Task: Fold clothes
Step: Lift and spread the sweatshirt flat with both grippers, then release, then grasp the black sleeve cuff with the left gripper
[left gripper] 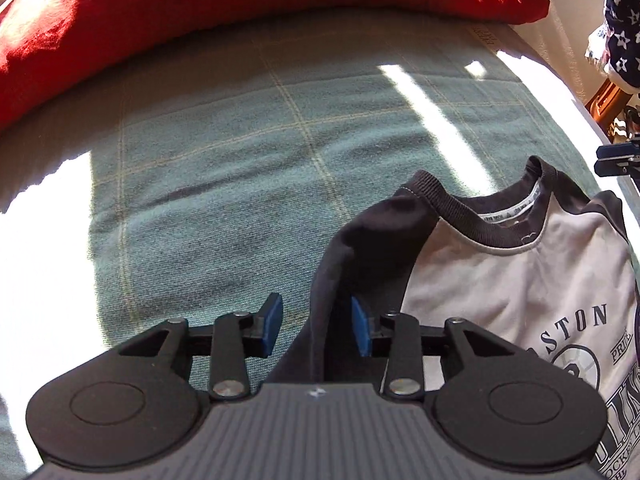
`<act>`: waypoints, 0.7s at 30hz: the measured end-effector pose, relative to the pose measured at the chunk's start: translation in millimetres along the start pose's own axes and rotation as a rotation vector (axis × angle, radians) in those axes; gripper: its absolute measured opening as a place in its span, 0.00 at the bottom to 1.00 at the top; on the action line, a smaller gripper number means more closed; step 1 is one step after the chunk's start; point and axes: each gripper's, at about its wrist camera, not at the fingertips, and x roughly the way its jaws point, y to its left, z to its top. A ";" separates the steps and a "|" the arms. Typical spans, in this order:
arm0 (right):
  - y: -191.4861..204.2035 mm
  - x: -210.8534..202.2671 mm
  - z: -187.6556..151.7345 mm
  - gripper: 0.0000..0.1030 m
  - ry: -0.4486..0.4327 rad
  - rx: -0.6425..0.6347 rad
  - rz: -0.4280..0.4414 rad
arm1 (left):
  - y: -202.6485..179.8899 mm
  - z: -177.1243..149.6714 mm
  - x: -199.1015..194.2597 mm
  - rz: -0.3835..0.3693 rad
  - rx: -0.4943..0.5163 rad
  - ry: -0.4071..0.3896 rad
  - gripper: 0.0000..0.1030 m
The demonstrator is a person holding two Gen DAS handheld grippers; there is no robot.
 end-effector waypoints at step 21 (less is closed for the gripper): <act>154.7 -47.1 -95.4 0.62 0.135 -0.108 0.318 | -32.6 -136.8 -95.6 0.089 -0.216 0.022 0.42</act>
